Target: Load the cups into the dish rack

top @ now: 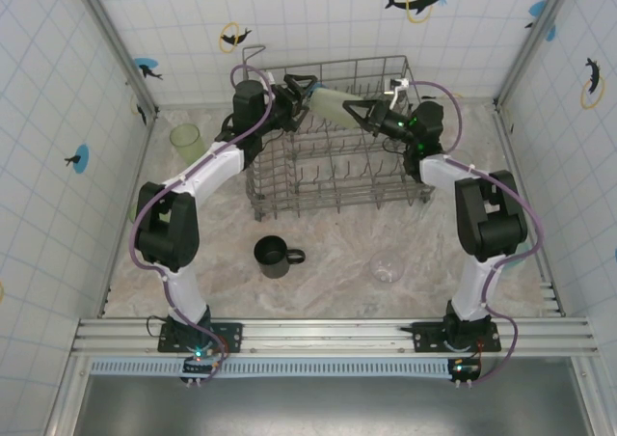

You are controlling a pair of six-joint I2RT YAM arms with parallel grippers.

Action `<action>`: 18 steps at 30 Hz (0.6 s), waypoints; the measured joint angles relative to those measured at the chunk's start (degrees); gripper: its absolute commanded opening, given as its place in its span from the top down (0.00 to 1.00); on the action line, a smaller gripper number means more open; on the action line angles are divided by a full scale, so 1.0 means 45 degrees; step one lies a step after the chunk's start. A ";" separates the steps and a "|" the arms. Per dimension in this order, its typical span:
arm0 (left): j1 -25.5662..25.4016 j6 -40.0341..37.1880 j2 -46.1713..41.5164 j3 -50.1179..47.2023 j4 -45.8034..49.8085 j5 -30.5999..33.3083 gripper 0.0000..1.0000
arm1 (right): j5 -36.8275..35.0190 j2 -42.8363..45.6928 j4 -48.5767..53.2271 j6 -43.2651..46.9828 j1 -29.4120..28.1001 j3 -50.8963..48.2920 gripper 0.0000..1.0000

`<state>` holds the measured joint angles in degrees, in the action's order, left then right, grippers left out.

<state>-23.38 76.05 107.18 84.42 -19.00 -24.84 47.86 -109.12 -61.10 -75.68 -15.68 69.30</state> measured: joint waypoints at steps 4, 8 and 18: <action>-0.0015 0.0126 0.0029 0.0000 -0.0019 -0.0005 0.08 | -0.0058 -0.0199 -0.0471 -0.0369 -0.0146 0.0005 1.00; -0.0034 0.0223 0.0189 -0.0005 -0.0097 0.0083 0.17 | -0.0214 -0.0423 -0.0690 -0.0520 -0.0291 0.0015 1.00; -0.0049 0.0753 0.0495 -0.0277 -0.0986 -0.0155 0.30 | -0.0296 -0.0787 -0.0850 -0.0889 -0.0457 0.0563 1.00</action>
<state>-23.59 79.44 109.40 83.18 -23.44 -25.54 46.52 -112.66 -64.93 -79.68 -17.74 71.83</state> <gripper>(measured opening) 0.712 0.075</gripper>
